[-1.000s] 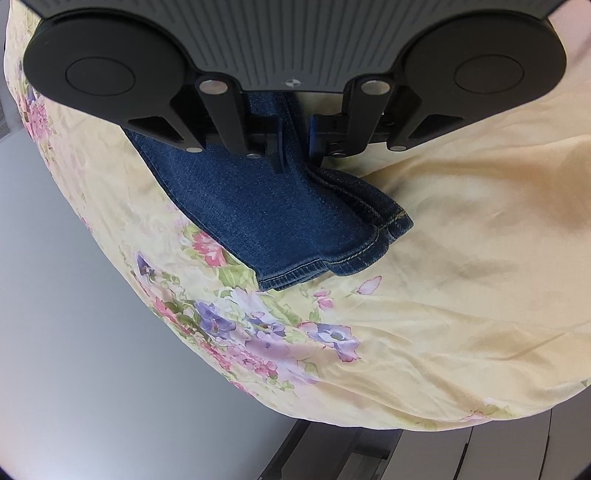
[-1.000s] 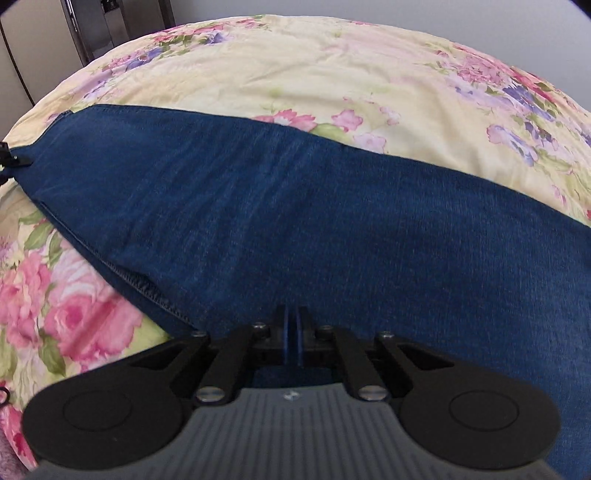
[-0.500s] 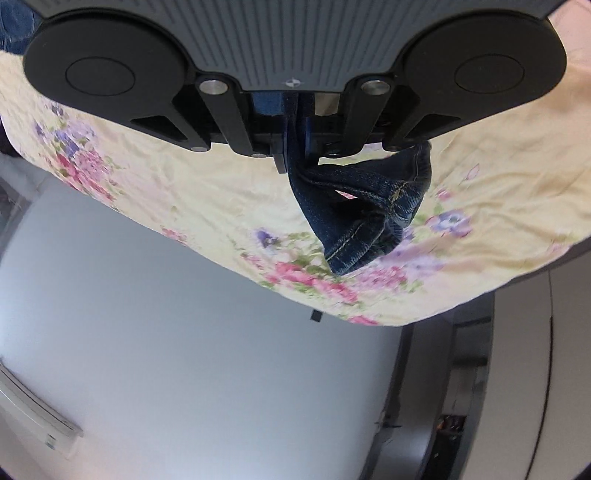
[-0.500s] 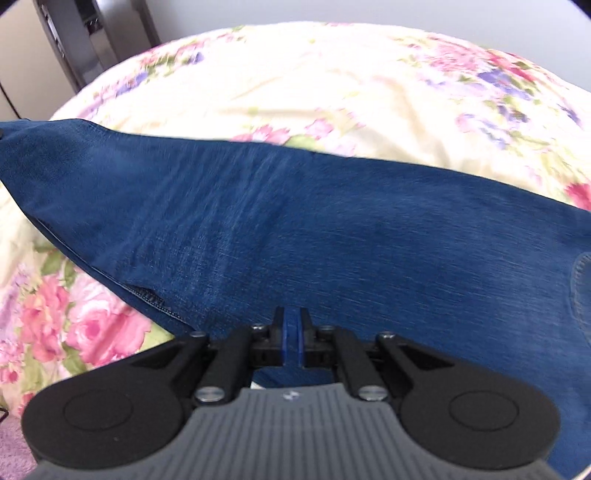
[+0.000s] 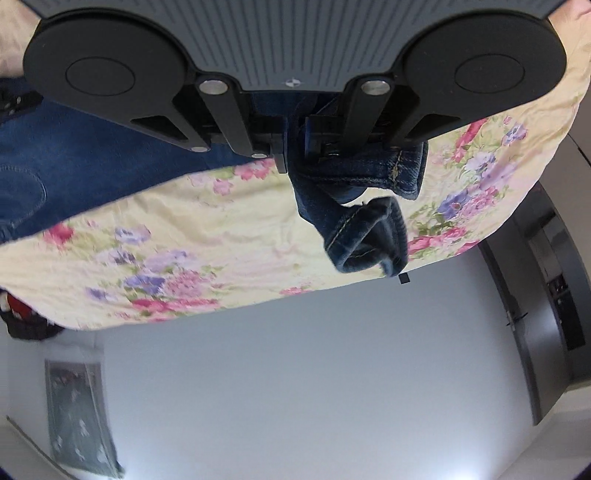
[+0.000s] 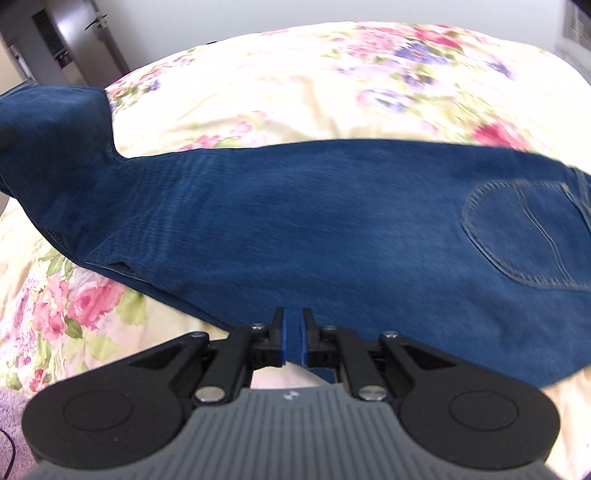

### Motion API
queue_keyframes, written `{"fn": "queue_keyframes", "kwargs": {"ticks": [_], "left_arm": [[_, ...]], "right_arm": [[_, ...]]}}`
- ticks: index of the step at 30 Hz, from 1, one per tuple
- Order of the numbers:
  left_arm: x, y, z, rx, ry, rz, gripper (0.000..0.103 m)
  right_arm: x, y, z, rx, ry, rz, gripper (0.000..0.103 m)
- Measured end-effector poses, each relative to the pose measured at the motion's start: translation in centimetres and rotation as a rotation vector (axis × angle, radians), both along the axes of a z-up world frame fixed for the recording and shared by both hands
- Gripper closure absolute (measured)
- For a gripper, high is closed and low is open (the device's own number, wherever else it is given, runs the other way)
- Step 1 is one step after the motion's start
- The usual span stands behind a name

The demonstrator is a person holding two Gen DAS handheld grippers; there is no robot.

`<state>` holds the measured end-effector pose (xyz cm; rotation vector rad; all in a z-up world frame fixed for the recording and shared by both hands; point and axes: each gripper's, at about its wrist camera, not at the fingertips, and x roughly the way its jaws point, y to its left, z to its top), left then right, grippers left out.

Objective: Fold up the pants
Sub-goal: 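Lift the leg hems with the left gripper while the right gripper holds the waistband, then fold the leg hems over toward the waistband with the left gripper and release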

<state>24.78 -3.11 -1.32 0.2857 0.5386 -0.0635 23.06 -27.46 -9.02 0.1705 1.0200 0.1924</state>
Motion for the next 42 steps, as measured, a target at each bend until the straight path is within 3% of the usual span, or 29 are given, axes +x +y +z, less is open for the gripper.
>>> {"fn": "queue_keyframes", "kwargs": {"ticks": [7,11,14,17,22,26,28,31,35,37,42], "left_arm": [[-2.5,-7.4,-9.6,0.19,0.137,-0.119,0.094],[-3.1,-7.4,-11.8,0.193,0.223,-0.165,0.088],[-2.7,-5.8,-11.5,0.079,0.304,-0.193,0.082],[-2.1,-4.3,-11.1,-0.043,0.387,-0.238,0.068],[-1.9,-2.8,-10.3,-0.142,0.427,-0.336,0.06],[-1.8,-2.9,-9.7,-0.105,0.452,-0.449,0.049],[-1.7,-2.3,-9.0,-0.13,0.489,-0.505,0.03],[-1.4,-1.0,-7.5,-0.199,0.525,-0.545,0.03],[-1.1,0.7,-5.5,-0.197,0.516,-0.534,0.03],[-0.7,1.9,-4.7,-0.166,0.51,-0.52,0.03],[-0.1,5.2,-3.5,-0.07,0.503,-0.472,0.03]], "right_arm": [[-2.0,-2.9,-1.9,0.028,0.033,-0.057,0.099],[-2.7,-3.9,-2.9,0.074,0.05,-0.078,0.099],[-3.0,-3.7,-3.2,0.101,0.046,-0.076,0.099],[-2.9,-2.8,-3.3,0.147,0.04,-0.063,0.099],[-2.2,-1.0,-2.9,0.172,0.007,-0.035,0.089],[-1.9,0.0,-2.2,0.157,-0.002,-0.026,0.089],[-1.8,0.4,-1.5,0.148,-0.009,-0.007,0.087],[-1.5,1.5,-0.4,0.118,-0.03,0.034,0.079],[-1.1,3.8,1.0,0.083,-0.072,0.097,0.079],[-0.9,5.1,1.7,0.075,-0.096,0.136,0.078],[-0.6,9.6,3.4,0.044,-0.144,0.257,0.065]]}}
